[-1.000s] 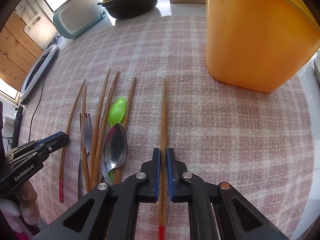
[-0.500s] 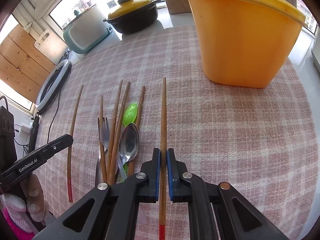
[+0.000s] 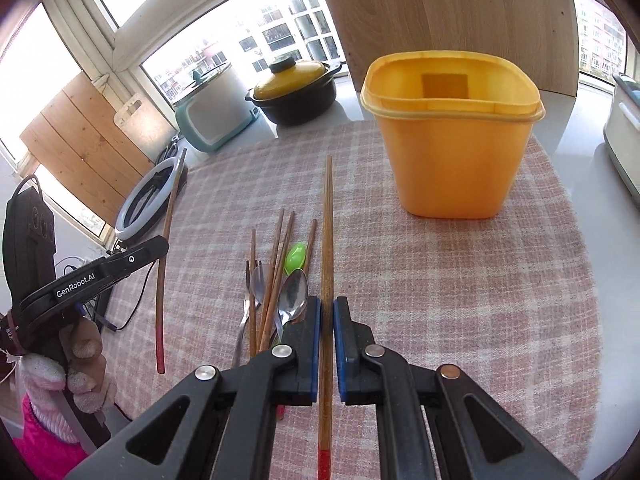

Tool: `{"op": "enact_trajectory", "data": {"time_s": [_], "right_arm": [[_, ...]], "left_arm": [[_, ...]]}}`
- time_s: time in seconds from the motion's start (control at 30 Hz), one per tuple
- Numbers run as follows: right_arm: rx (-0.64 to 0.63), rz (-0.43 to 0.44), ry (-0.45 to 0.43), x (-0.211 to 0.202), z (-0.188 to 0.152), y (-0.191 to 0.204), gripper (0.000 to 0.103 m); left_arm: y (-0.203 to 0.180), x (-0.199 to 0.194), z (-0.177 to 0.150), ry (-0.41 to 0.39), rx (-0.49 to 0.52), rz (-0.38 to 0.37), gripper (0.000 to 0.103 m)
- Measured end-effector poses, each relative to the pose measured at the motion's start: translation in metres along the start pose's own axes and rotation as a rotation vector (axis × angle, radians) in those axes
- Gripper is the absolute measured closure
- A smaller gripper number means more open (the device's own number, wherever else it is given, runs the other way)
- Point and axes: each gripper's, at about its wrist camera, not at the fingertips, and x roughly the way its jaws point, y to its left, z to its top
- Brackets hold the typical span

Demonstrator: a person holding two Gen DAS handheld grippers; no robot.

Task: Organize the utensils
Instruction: 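Lift and carry the chopsticks in both tools over the yellow container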

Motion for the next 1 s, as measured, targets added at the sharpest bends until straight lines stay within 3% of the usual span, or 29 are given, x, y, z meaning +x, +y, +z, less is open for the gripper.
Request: {"op": "enact_trajectory", "data": {"time_s": [0.53, 1.0], "right_arm": [[0.023, -0.005, -0.199, -0.058, 0.045, -0.039, 0.099], [0.074, -0.014, -0.336, -0.075, 0.115, -0.083, 0.099]], "left_arm": [[-0.065, 0.002, 0.035, -0.124, 0.024, -0.093, 0.099], [-0.125, 0.033, 0.091, -0.196, 0.058, -0.149, 0.099]]}}
